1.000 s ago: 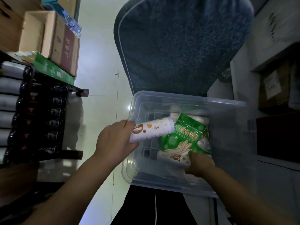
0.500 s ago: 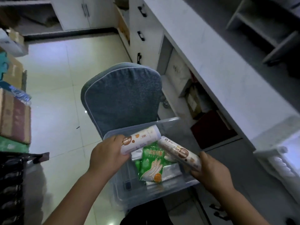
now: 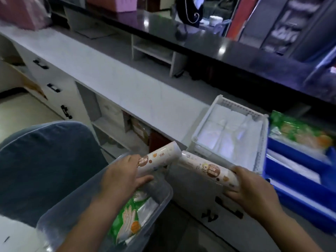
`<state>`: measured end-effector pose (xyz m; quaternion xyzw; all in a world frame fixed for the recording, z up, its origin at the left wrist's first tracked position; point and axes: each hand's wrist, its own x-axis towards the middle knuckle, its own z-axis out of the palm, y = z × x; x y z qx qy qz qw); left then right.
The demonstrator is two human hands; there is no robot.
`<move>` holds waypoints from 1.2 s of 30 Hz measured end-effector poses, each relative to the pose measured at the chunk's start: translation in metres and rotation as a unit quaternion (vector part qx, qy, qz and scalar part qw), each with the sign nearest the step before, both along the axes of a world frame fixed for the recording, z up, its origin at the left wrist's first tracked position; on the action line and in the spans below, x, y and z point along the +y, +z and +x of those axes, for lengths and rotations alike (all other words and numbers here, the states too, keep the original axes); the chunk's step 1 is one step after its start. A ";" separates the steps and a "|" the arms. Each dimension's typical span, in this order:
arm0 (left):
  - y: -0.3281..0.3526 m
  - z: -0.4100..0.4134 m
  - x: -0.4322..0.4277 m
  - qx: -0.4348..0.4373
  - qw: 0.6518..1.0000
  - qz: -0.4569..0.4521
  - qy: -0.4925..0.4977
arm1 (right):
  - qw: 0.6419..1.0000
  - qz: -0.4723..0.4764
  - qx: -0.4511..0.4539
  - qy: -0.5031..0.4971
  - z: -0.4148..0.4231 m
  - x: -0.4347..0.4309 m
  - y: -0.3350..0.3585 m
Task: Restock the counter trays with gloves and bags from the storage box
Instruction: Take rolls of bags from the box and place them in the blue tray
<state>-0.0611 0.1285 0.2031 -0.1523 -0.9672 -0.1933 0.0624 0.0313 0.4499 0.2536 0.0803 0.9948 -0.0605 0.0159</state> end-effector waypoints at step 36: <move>0.031 -0.029 0.379 0.037 0.995 -0.015 -0.091 | 0.995 0.096 0.000 0.016 0.070 0.333 -0.036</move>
